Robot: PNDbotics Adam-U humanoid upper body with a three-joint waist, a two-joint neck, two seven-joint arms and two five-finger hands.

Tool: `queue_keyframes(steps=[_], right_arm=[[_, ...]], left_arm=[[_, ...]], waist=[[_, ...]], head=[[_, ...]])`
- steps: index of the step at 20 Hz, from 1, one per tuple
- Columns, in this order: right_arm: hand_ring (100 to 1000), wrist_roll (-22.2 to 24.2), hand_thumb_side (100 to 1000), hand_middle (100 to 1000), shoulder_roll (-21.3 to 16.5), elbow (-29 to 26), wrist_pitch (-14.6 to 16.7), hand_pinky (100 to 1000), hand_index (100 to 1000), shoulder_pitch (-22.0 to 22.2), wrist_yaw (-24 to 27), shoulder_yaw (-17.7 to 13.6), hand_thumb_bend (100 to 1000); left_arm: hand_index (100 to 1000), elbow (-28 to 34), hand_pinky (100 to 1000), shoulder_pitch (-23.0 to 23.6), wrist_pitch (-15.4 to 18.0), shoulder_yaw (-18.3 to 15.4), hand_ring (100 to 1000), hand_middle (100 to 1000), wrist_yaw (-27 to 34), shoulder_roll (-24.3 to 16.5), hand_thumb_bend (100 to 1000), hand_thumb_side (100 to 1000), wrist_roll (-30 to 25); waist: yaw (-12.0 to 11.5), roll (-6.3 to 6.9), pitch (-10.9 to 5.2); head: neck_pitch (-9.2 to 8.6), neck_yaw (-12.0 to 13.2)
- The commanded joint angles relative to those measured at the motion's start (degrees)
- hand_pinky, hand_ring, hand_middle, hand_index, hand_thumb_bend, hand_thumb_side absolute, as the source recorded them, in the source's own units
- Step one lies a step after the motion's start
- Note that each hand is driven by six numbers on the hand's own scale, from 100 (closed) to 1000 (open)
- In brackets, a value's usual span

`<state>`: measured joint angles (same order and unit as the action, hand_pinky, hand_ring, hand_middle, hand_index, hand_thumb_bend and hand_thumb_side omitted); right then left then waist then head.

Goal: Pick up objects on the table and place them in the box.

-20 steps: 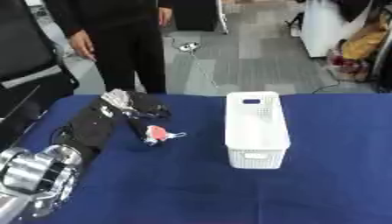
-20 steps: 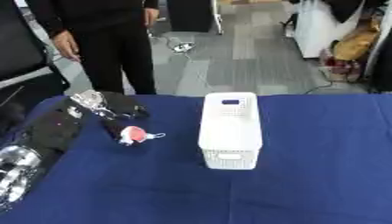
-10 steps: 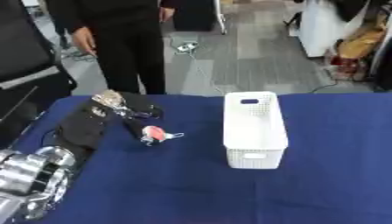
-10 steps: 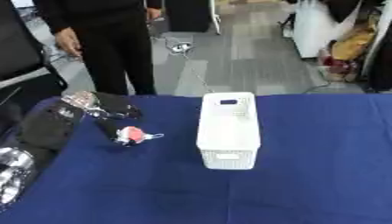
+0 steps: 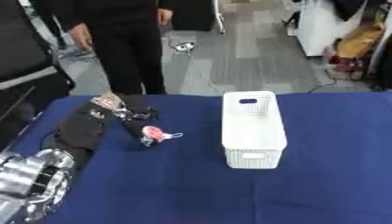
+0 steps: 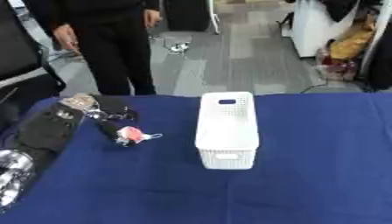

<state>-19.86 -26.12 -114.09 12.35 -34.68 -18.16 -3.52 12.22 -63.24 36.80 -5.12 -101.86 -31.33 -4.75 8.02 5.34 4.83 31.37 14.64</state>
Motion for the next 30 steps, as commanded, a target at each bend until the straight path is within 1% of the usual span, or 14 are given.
queue_keyframes(steps=[1,6,7,9,10,11,13,15,19,20,21,23,27,30], right_arm=[[419,0.3,1000,450,-0.2,-0.5,0.0,225,1000,-1.6,0.5,0.0,145],[419,0.6,1000,450,0.4,-0.5,0.0,225,1000,-2.4,0.8,0.1,145],[419,0.6,1000,450,0.4,-0.5,0.0,226,1000,-2.5,0.8,0.1,146],[419,0.6,1000,450,0.4,-0.5,0.0,226,1000,-2.5,0.8,0.1,146],[419,0.6,1000,450,0.4,-0.5,0.0,226,1000,-2.5,0.8,0.1,146],[419,0.6,1000,450,0.3,-0.5,0.0,225,1000,-2.5,0.8,0.1,146],[419,0.6,1000,449,0.2,-0.5,0.0,226,1000,-2.4,0.8,0.1,146],[419,0.6,1000,449,0.2,-0.5,0.1,226,1000,-2.4,0.9,0.1,146],[419,0.6,1000,449,0.0,-0.5,0.1,225,1000,-2.3,0.9,0.1,145],[418,0.6,1000,449,0.0,-0.5,0.1,225,1000,-2.2,0.9,0.1,145],[418,0.7,1000,449,0.0,-0.5,0.1,225,1000,-2.2,0.9,0.1,145],[418,0.7,1000,449,-0.1,-0.5,0.1,225,1000,-2.2,0.9,0.1,145],[418,0.7,1000,449,-0.1,-0.5,0.2,225,1000,-2.1,0.9,0.1,145],[418,0.7,1000,449,-0.2,-0.5,0.2,225,1000,-2.0,0.9,0.1,145]], left_arm=[[968,1.3,1000,-0.6,-1.5,-0.4,1000,965,0.6,-2.4,365,1000,0.1],[967,1.6,1000,0.0,-3.4,-0.3,1000,965,-1.7,-2.5,373,1000,1.4],[946,1.5,1000,0.1,-3.6,-0.3,962,920,-2.0,-2.5,394,1000,1.6],[918,1.0,967,0.2,-3.5,-0.2,812,825,-2.5,-2.5,421,1000,1.7],[899,0.8,915,0.2,-3.4,-0.2,727,766,-2.7,-2.6,417,981,1.5],[876,0.6,803,0.1,-3.2,-0.1,606,688,-2.9,-2.6,398,903,1.2],[847,0.3,617,0.0,-3.1,-0.1,500,596,-3.0,-2.8,338,802,0.4],[800,0.2,453,0.0,-2.7,-0.2,413,526,-2.5,-2.9,275,744,-0.3],[678,-0.1,269,0.0,-2.5,-0.4,281,419,-0.4,-3.1,100,771,-1.6],[641,-0.2,219,0.0,-2.4,-0.5,243,387,0.3,-3.0,100,764,-1.8],[558,-0.2,125,0.0,-2.2,-0.5,180,331,1.1,-3.0,100,759,-2.1],[475,-0.2,100,0.0,-1.5,-0.5,113,274,2.8,-3.0,100,747,-2.2],[291,0.7,100,-0.2,0.5,-0.4,100,118,5.1,-3.0,100,722,-0.7],[257,1.3,100,-0.5,3.0,-0.2,100,100,5.8,-3.1,100,715,1.3]], waist=[[0.2,-0.28,-0.49],[0.8,-0.12,0.04],[0.9,-0.08,0.09],[0.9,-0.03,0.12],[0.9,-0.02,0.1],[0.8,-0.01,0.07],[0.7,0.0,0.0],[0.6,0.0,-0.07],[0.5,0.0,-0.13],[0.5,0.0,-0.13],[0.5,0.0,-0.14],[0.4,0.0,-0.15],[0.3,0.01,-0.2],[0.2,0.05,-0.26]], head=[[-1.34,1.0],[-2.39,2.0],[-2.22,2.1],[-1.7,2.0],[-1.52,1.8],[-1.44,1.7],[-1.44,1.3],[-1.45,1.1],[-1.54,0.8],[-1.55,0.7],[-1.55,0.7],[-1.51,0.7],[-1.61,0.6],[-1.72,0.6]])
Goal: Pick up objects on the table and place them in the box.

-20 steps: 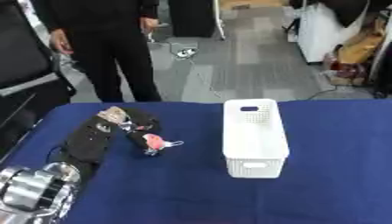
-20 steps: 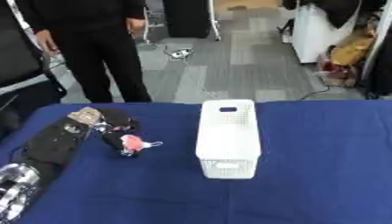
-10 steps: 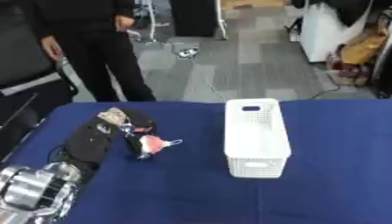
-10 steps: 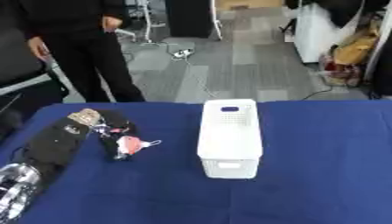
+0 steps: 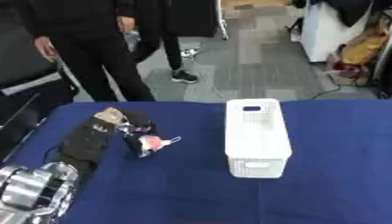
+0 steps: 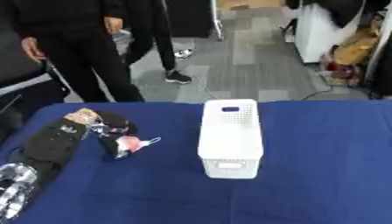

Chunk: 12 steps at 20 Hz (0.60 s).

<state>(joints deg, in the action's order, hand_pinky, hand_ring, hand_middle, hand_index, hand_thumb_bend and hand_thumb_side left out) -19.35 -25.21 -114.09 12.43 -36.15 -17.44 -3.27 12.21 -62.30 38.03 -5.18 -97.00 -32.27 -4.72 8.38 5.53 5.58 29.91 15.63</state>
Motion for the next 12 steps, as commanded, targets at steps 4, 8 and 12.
queue_keyframes(steps=[4,8,12], right_arm=[[418,0.1,1000,449,-1.4,-0.5,0.0,225,1000,-0.3,0.1,-0.2,145],[418,0.0,1000,449,-1.7,-0.5,-0.1,225,1000,0.1,0.0,-0.3,145],[418,-0.1,1000,449,-1.9,-0.5,-0.1,225,1000,0.3,-0.1,-0.3,145]], left_arm=[[196,1.8,100,-2.5,4.8,-0.1,100,100,1.3,-2.5,100,701,3.4],[188,2.1,100,-4.1,6.7,-0.3,100,100,2.0,-3.2,100,701,4.5],[188,2.9,100,-5.2,8.5,-0.4,100,100,3.0,-3.5,100,699,5.3]], waist=[[-0.5,-0.08,-1.18],[-0.9,0.04,-1.47],[-1.2,0.11,-1.71]], head=[[-0.39,-0.8],[-0.41,-1.1],[-0.73,-1.4]])
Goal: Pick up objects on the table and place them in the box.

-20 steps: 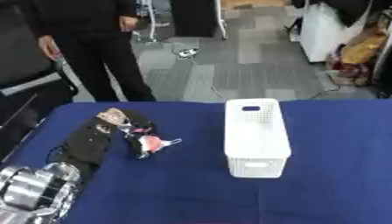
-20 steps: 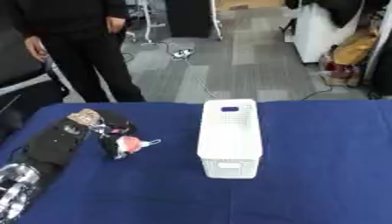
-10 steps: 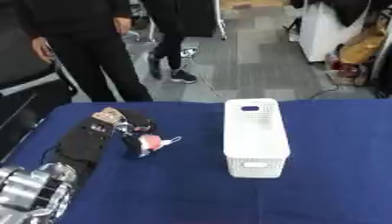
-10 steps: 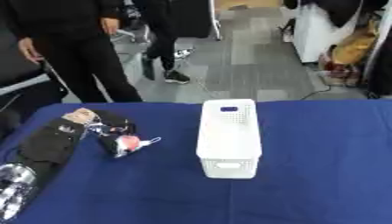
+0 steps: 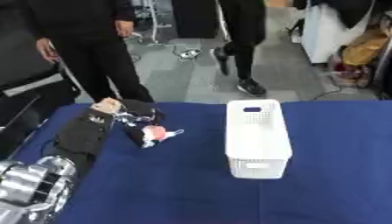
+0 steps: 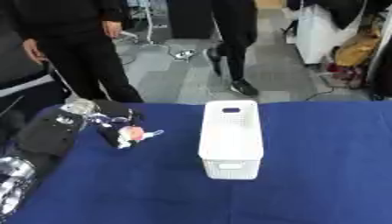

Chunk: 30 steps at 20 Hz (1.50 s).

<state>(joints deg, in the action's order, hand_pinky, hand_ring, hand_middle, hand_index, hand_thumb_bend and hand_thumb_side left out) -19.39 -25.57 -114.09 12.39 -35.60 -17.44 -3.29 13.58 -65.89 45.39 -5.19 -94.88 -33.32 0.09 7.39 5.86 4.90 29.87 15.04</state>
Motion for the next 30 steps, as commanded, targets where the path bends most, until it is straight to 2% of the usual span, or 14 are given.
queue_keyframes(steps=[1,3,5,11,15,23,30], right_arm=[[418,-0.1,1000,449,-1.6,-0.5,-0.1,225,1000,-0.1,-0.1,-0.3,145],[418,-0.1,1000,449,-1.7,-0.5,-0.1,225,1000,0.0,-0.2,-0.3,145],[418,-0.1,1000,449,-1.7,-0.5,-0.1,225,1000,0.1,-0.2,-0.4,145],[418,-0.1,1000,449,-1.6,-0.5,-0.2,226,1000,0.0,-0.1,-0.3,146],[418,-0.1,1000,449,-1.4,-0.5,-0.2,227,1000,-0.3,0.0,-0.3,146],[418,0.0,1000,449,-1.1,-0.5,-0.2,228,1000,-0.8,0.3,-0.2,147],[418,0.2,1000,449,-0.8,-0.5,-0.1,229,1000,-1.5,0.7,-0.1,148]], left_arm=[[188,1.9,100,-2.0,2.5,-0.5,100,100,1.6,-2.4,100,697,1.1],[188,2.8,100,-2.7,5.2,-0.4,100,100,2.9,-2.2,100,696,2.4],[188,3.6,100,-3.5,6.2,0.2,100,100,3.9,-1.4,100,695,3.7],[186,4.6,100,-5.5,6.6,2.5,100,100,5.2,1.1,100,693,6.7],[187,5.9,100,-6.3,6.6,4.3,100,100,5.7,2.8,100,692,11.1],[187,5.6,100,-7.4,6.6,6.6,100,100,2.3,5.5,100,691,19.7],[187,4.3,100,-8.2,6.6,7.6,100,100,-4.3,7.1,100,692,28.8]], waist=[[-0.3,-0.22,-1.08],[-0.4,-0.22,-1.18],[-0.4,-0.24,-1.26],[-0.2,-0.13,-1.42],[0.2,0.12,-1.43],[0.9,0.34,-1.44],[1.6,0.79,-1.31]], head=[[-0.78,-0.9],[-0.99,-0.8],[-1.18,-0.6],[-1.18,-0.2],[-0.98,0.0],[-1.29,0.1],[-1.68,0.3]])
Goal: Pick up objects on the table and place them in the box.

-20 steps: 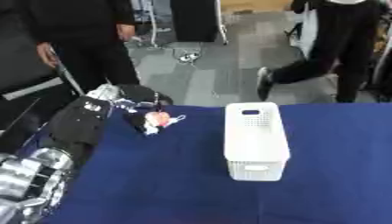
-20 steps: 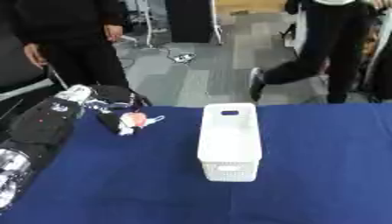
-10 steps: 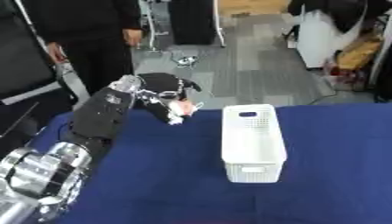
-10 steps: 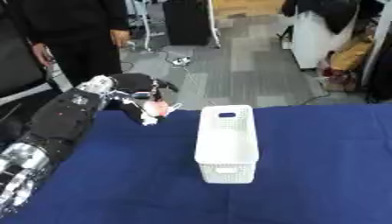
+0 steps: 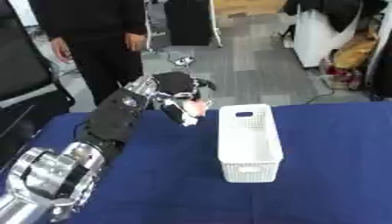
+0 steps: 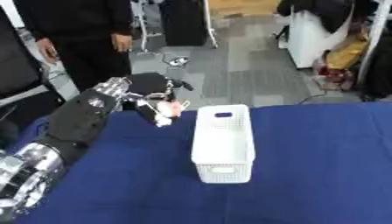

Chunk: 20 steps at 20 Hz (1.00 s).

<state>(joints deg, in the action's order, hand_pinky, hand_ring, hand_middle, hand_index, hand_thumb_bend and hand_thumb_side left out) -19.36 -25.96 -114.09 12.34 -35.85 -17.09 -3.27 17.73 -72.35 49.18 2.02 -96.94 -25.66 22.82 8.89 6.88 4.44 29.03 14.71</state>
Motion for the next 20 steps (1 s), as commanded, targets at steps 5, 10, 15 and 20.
queue_keyframes(steps=[5,10,15,20], right_arm=[[418,0.2,1000,449,0.2,-0.5,-0.4,230,1000,-2.1,0.6,-0.2,150],[417,-0.1,1000,448,0.9,-0.5,-1.2,230,1000,-3.0,0.9,-0.3,150],[417,0.0,1000,448,1.3,-0.5,-1.4,230,1000,-3.8,0.9,-0.3,150],[417,0.0,1000,448,1.3,-0.5,-1.6,233,1000,-3.9,1.0,-0.3,151]], left_arm=[[187,-1.6,100,-2.1,2.8,0.3,100,100,-8.8,0.1,100,694,13.0],[187,-3.3,100,-2.1,2.8,-0.3,100,100,-15.0,0.4,100,695,19.3],[185,-3.6,100,-2.4,2.8,-1.3,100,100,-19.4,-0.1,100,693,25.6],[180,-3.3,100,-3.5,2.8,-2.8,100,100,-20.4,-1.4,100,687,28.8]], waist=[[0.8,0.28,-0.56],[1.5,0.82,-0.14],[2.0,1.45,0.21],[1.9,1.93,-0.12]], head=[[-1.85,1.1],[-3.75,1.8],[-4.23,1.8],[-3.65,1.2]])
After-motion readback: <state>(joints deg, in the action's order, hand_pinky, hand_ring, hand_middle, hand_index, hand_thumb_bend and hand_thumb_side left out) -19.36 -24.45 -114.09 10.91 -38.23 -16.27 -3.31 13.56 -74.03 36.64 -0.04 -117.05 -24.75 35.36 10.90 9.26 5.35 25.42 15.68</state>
